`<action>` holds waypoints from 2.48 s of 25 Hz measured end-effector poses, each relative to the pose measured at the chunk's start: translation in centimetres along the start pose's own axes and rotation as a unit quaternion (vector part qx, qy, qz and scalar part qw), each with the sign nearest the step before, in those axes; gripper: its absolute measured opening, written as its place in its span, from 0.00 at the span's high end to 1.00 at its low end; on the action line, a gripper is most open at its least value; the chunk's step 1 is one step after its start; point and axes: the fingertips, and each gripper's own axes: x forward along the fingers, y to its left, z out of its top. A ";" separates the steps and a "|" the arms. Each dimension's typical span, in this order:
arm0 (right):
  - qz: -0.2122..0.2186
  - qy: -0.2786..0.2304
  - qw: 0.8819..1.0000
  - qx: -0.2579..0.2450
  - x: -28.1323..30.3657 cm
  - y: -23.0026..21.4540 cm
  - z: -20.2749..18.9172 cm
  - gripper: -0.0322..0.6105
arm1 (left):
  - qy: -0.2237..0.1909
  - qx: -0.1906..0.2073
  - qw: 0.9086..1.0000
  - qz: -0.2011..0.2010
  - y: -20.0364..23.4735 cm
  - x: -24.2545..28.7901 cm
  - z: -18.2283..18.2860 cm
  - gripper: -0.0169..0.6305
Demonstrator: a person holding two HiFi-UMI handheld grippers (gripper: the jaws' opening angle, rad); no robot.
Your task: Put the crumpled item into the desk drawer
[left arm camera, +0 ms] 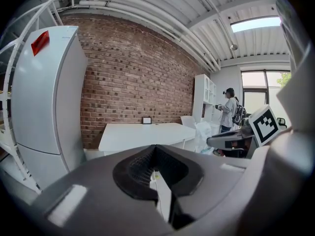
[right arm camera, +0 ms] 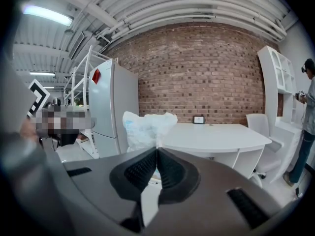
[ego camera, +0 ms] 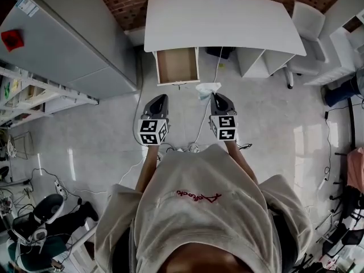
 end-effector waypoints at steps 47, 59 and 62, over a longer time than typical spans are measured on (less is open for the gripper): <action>-0.031 0.128 0.991 0.010 25.9 0.6 1.6 0.93 | 0.101 -0.059 0.991 -0.068 20.7 18.2 -2.1 0.96; -0.032 0.175 0.984 0.020 28.5 1.0 -1.6 0.93 | 0.135 -0.068 0.985 -0.088 23.0 20.7 -5.6 0.96; -0.020 0.183 0.983 0.020 28.9 0.9 -2.8 0.93 | 0.143 -0.073 0.984 -0.081 22.6 20.7 -6.7 0.96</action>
